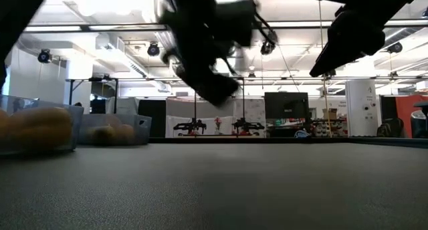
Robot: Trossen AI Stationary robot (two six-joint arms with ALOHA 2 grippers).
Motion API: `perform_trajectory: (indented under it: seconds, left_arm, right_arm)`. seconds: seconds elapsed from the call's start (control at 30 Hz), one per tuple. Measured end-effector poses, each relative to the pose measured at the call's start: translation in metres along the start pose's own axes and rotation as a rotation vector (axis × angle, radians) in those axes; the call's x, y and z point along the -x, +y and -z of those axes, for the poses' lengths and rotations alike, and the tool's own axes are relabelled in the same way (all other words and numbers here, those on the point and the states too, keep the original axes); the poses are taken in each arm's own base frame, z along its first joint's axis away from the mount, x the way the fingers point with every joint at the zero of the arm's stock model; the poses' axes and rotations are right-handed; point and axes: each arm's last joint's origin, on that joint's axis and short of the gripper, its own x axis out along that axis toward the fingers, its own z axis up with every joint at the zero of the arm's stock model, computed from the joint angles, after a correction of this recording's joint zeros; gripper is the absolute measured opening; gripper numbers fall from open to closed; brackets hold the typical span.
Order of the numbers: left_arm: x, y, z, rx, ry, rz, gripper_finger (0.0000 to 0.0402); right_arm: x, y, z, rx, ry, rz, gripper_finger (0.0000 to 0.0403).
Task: Sort produce into baskets
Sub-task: Put the lemon into the top black bin
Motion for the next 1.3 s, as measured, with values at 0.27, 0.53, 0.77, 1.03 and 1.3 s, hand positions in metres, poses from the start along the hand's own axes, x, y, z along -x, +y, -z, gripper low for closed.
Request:
perform_trajectory:
  seconds: [0.27,0.53,0.77,1.03,1.3]
  left_arm:
    - [0.067,0.109,0.022,0.017,0.024,-0.167,0.0139]
    - [0.069,0.193,0.067,0.162,0.150,-0.147,0.0139]
    - [0.042,0.267,0.082,0.222,0.416,-0.091,0.0143]
    - [0.001,0.326,0.079,0.361,0.569,0.244,0.0142]
    - [-0.026,0.339,0.100,0.408,0.731,0.314,0.0142]
  right_arm:
    - [-0.004,-0.001,-0.002,0.007,0.005,0.005,0.0377]
    - [-0.004,-0.001,-0.002,0.043,0.006,0.004,0.0377]
    - [-0.006,-0.001,0.002,0.059,0.014,0.010,0.0377]
    - [-0.016,-0.005,0.010,0.069,0.043,0.042,0.0377]
    - [-0.019,-0.007,0.008,0.050,0.048,0.050,0.0377]
